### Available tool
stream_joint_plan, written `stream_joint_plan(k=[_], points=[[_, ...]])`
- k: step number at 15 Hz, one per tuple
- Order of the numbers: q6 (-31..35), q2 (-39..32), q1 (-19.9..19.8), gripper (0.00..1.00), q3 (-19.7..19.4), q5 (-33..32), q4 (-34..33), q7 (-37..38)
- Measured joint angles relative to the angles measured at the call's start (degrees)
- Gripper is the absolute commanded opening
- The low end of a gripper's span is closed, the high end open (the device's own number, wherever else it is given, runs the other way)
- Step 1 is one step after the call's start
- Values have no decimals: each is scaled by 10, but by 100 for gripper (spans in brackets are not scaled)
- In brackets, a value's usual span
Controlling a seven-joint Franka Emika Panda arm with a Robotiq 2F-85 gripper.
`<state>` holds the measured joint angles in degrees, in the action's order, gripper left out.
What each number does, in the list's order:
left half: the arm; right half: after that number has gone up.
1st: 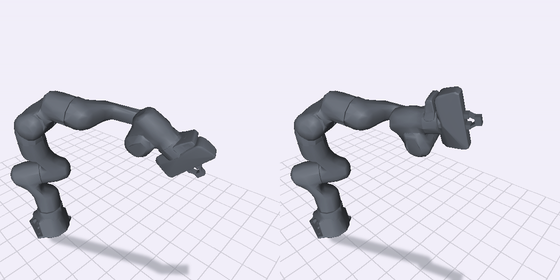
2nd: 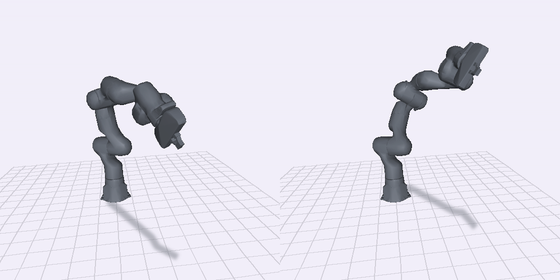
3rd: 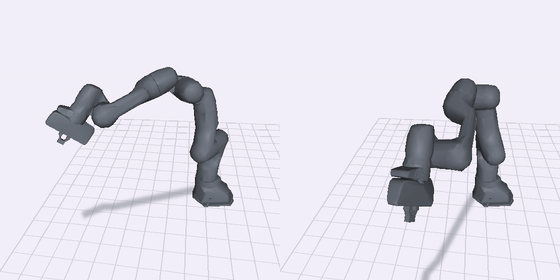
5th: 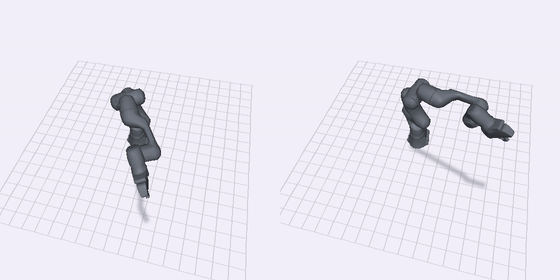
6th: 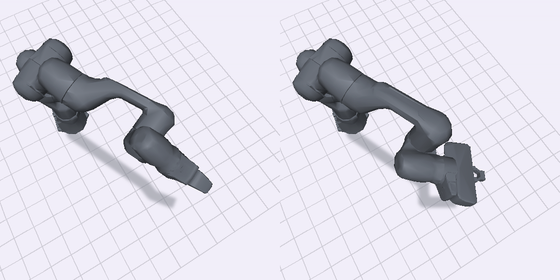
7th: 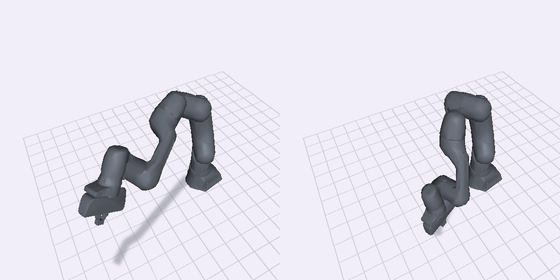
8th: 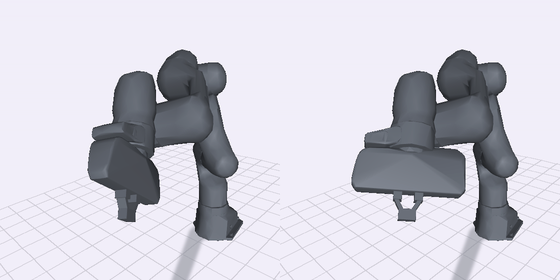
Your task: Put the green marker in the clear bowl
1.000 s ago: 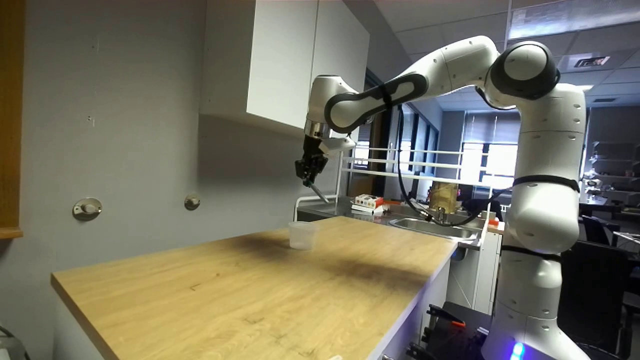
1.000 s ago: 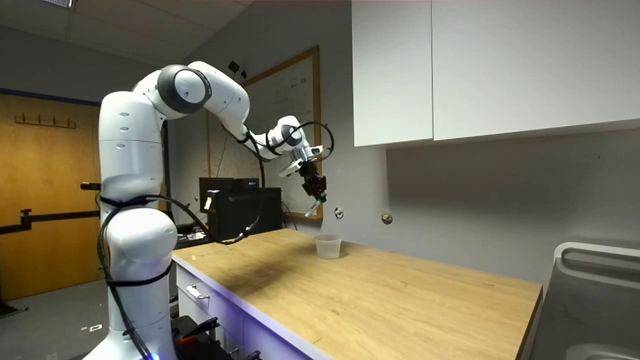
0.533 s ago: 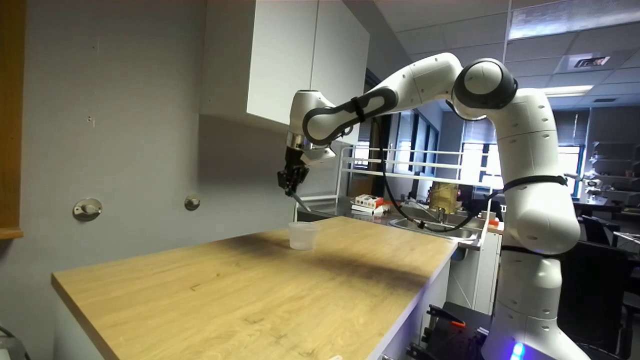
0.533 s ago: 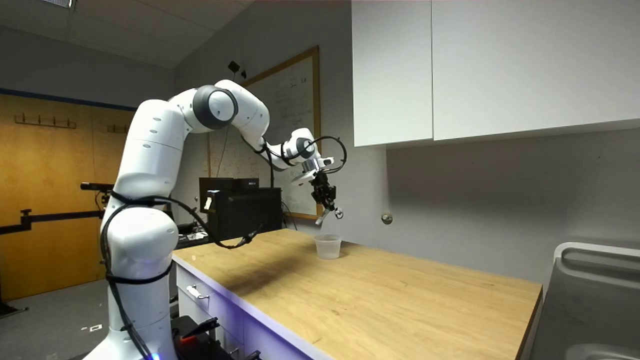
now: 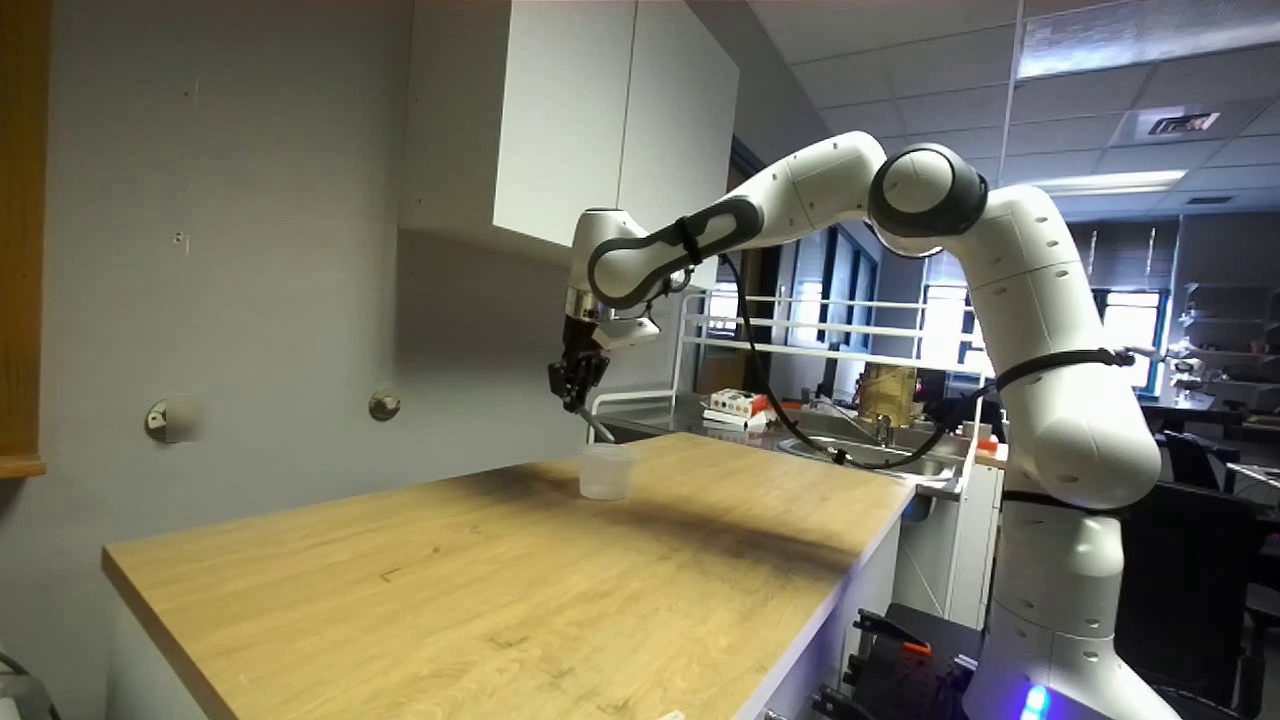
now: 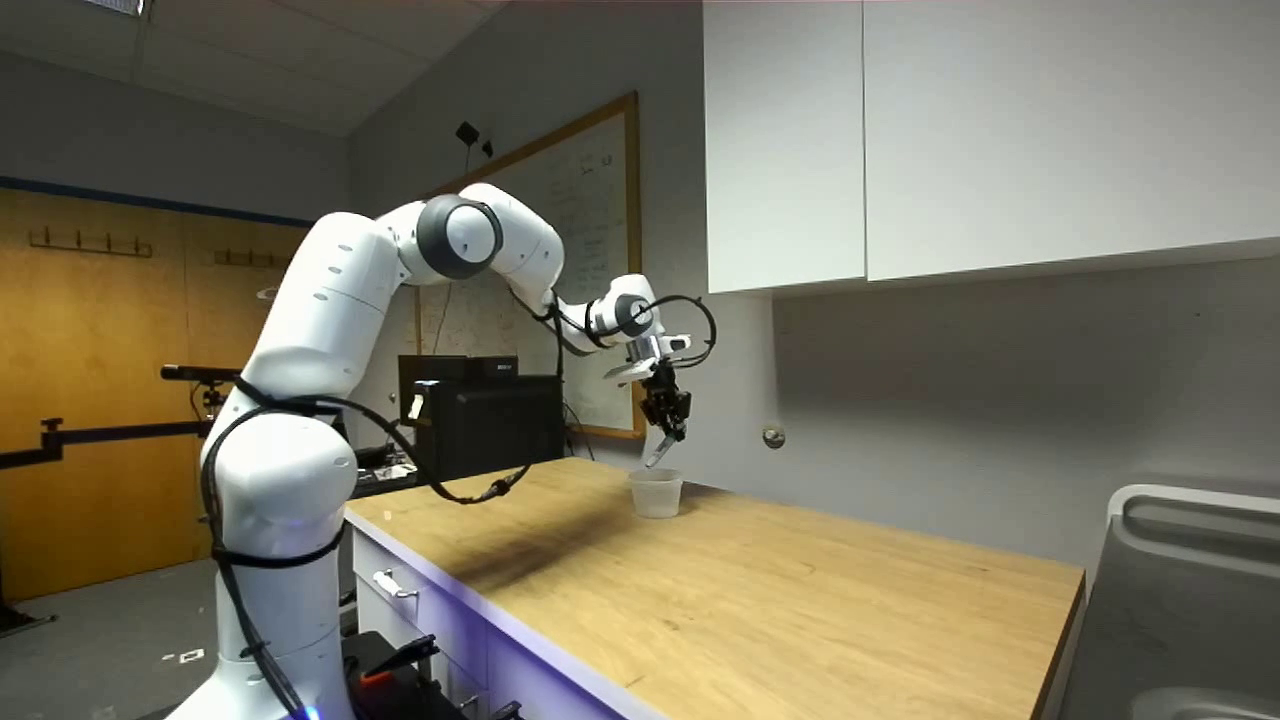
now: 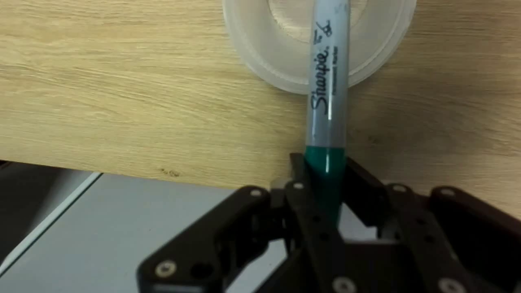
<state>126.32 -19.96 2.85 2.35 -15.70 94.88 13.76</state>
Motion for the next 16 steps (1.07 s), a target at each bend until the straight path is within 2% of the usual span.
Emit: stream_joint_plan(k=[4, 5, 6, 7, 8, 14, 16], points=[[0, -13, -2, 11, -10, 25, -1, -14], [0, -16, -2, 15, -12, 31, -1, -17], [0, -19, -2, 50, -14, 36, 0, -19], [0, -21, -3, 51, -15, 42, 0, -21], [-1, -23, -3, 56, -17, 47, 1, -22], [-5, -25, -3, 99, -20, 54, 4, -27], [-10, -22, 0, 100, -20, 54, 10, -32]])
